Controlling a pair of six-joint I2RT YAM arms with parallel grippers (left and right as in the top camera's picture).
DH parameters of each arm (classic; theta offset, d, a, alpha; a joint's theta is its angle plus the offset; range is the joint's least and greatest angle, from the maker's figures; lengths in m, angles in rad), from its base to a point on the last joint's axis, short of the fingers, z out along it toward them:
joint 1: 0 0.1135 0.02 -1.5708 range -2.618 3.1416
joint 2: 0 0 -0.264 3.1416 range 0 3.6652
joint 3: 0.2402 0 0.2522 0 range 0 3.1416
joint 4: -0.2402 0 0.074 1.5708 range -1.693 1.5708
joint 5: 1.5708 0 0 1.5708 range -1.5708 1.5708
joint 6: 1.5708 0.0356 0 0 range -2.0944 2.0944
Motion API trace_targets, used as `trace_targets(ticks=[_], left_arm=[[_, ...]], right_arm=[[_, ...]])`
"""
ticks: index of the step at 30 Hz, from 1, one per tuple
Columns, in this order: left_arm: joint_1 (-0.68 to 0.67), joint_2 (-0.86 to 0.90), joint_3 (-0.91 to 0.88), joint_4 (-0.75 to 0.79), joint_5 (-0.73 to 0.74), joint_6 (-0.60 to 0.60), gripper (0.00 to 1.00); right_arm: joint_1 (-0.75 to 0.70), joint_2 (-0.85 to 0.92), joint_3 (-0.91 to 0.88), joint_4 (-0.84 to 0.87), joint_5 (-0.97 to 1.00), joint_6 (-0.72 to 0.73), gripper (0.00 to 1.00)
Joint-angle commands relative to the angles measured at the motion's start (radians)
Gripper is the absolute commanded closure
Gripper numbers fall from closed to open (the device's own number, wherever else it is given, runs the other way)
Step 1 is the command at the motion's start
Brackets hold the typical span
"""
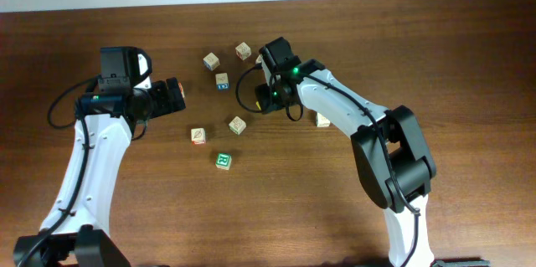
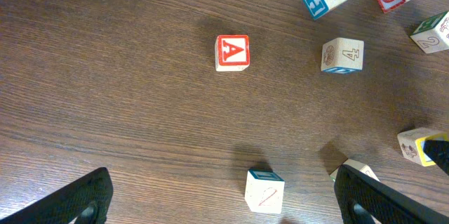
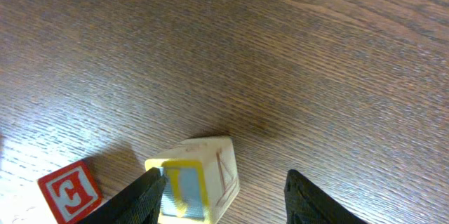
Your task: Rotate 5 blocks
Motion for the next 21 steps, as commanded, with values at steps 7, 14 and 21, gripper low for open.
trace_targets(ticks=[7, 14, 21], left_arm=[[0.001, -0.003, 0.013, -0.001, -0.011, -0.012, 0.01], [0.001, -0.003, 0.013, -0.001, -0.011, -0.013, 0.0], [0.001, -0.003, 0.013, -0.002, -0.011, -0.012, 0.01]], right_arm=[[0.014, 0.007, 0.0, 0.025, -0.033, -0.115, 0.38], [0.021, 0.009, 0.0, 0.028, -0.072, -0.235, 0.5], [0.027, 0.035, 0.0, 0.01, -0.077, -0.251, 0.64]])
